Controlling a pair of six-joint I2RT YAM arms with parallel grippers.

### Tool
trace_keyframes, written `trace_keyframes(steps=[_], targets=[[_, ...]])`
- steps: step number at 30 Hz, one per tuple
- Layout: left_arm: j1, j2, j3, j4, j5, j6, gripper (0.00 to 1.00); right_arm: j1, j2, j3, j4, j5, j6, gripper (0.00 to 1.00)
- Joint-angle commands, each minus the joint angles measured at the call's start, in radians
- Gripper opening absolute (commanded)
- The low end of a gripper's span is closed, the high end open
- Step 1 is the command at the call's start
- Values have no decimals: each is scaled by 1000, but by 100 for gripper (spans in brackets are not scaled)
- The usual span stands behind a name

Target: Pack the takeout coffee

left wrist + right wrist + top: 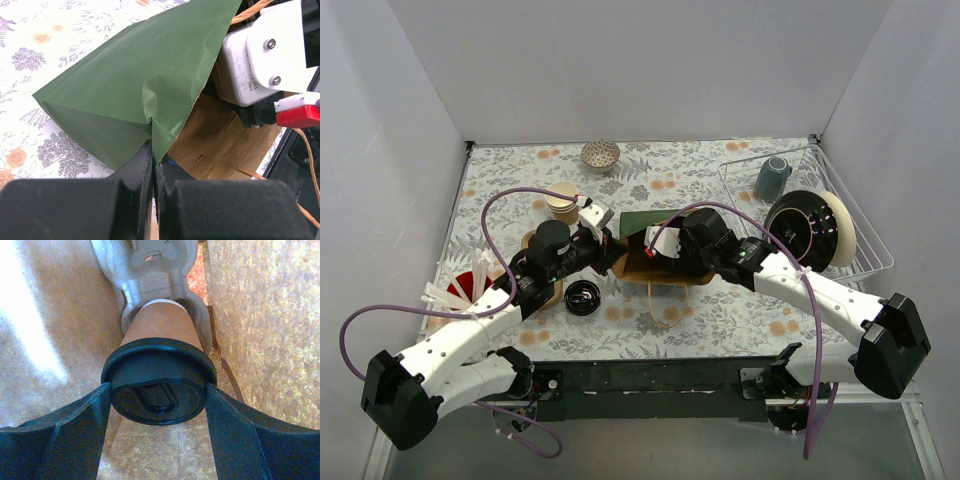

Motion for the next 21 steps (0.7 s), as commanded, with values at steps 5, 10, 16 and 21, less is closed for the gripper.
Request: trace_keyframes(steps=[5,10,16,21], targets=[[-3,-31,-11,-9,16,8,0,-10,40,88,-46,52,-20,32],[-3,-34,0,-9,21,-13,0,11,66,101,-36,119,-40,32],[-3,-37,-20,7,23,-18,0,28,85,102,-2,132,-45,32],[-3,-35,-20,7,27,-21,0,33,96,107,15,121,-68,31]])
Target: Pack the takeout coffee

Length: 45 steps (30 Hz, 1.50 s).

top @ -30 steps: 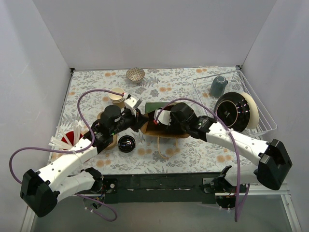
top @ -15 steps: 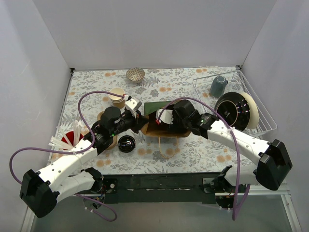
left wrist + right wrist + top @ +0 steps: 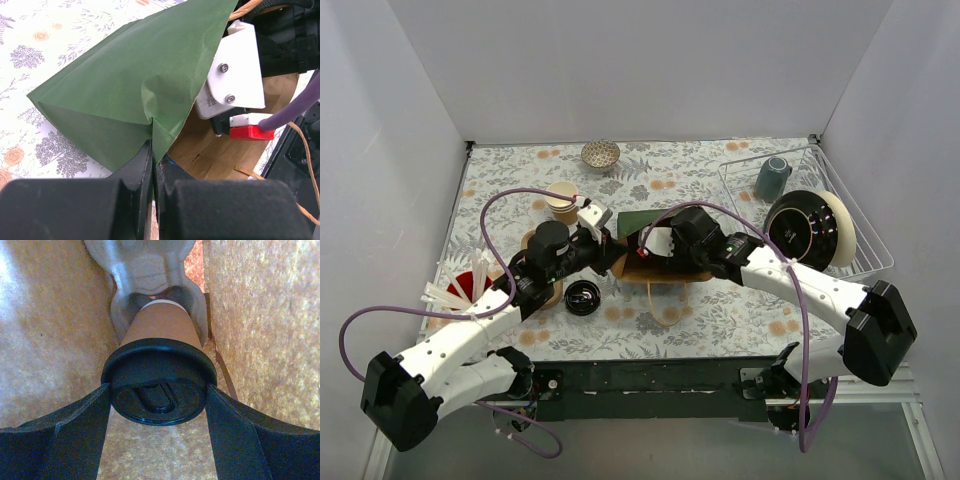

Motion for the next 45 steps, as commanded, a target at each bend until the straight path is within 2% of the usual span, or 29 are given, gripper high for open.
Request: trace_keyframes(steps=[1,20,31,40,45], targets=[[-3,-28,-11,0,23,-5,0,5,13,50,55,18,-26,31],[-3,-40,-28,4,40,-25,0,25,47,53,119,58,-46,31],[-1,-63,-43,6,55,-37,0,20,67,22,173,21,-31,31],[-1,-74,-59,6,47,-48,0,14,96,44,115,-11,-4,31],[-1,-68,-65,10,52,-54,0,2,87,41,145,-34,18,31]])
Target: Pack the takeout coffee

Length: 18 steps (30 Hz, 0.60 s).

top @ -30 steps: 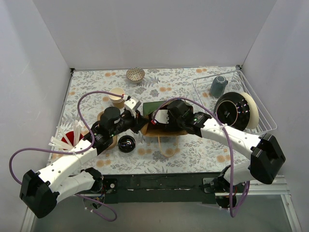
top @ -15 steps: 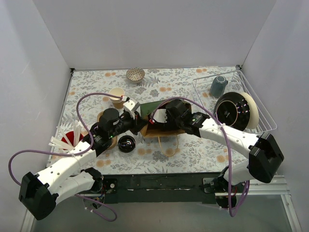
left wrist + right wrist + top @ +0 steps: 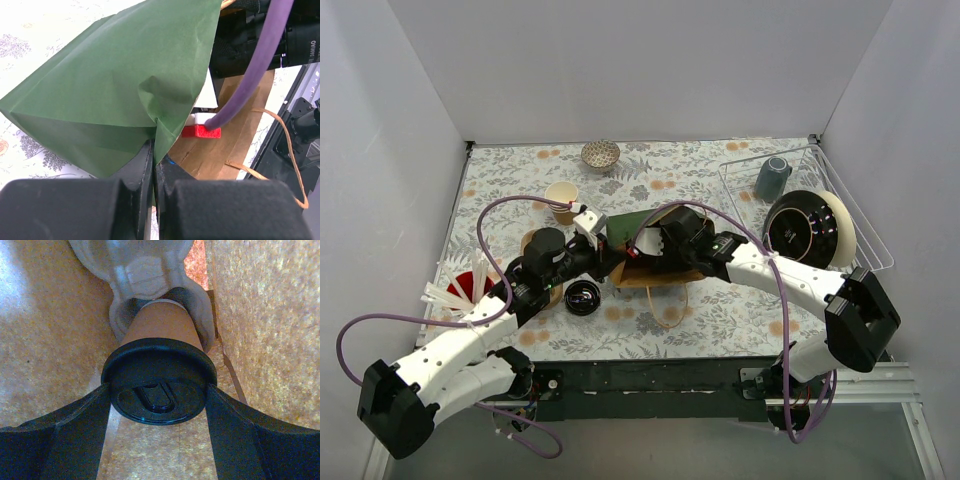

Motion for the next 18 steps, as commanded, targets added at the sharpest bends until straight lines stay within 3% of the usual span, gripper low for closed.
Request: trace_keyframes(steps=[1,18], targets=[[-3,-14,-10,5,24,-9,0,-16,-9,37,46,-27,37,31],[-1,-14,-13,-11,-2,-13,0,-16,-49,-45,198,-1,57,30]])
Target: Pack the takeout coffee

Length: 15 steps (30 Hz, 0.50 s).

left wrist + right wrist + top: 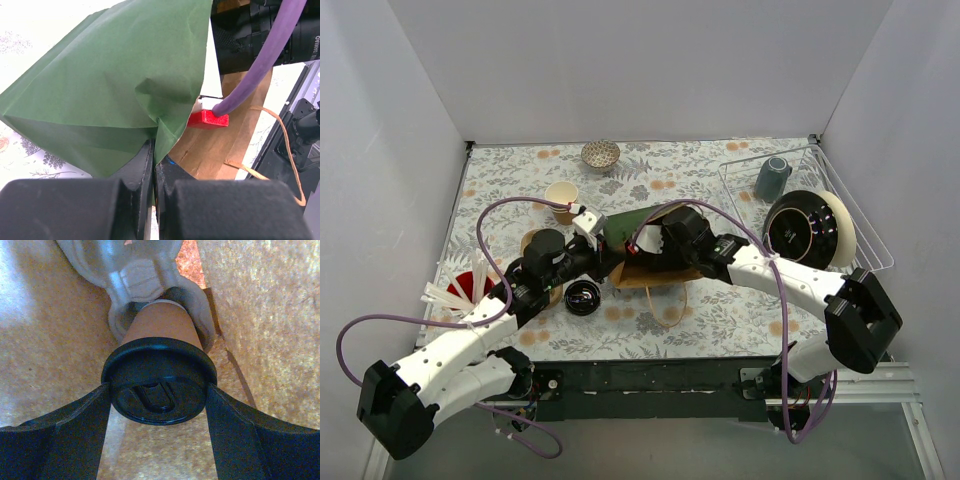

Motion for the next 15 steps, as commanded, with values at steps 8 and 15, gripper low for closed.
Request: trace_keyframes(steps=[8,15], targets=[[-1,-2,4,-18,4,-25,0,-5,-55,-40,157,56,59,29],[-1,6,17,-21,-10,-45,0,-7,-58,-57,183,96,63,29]])
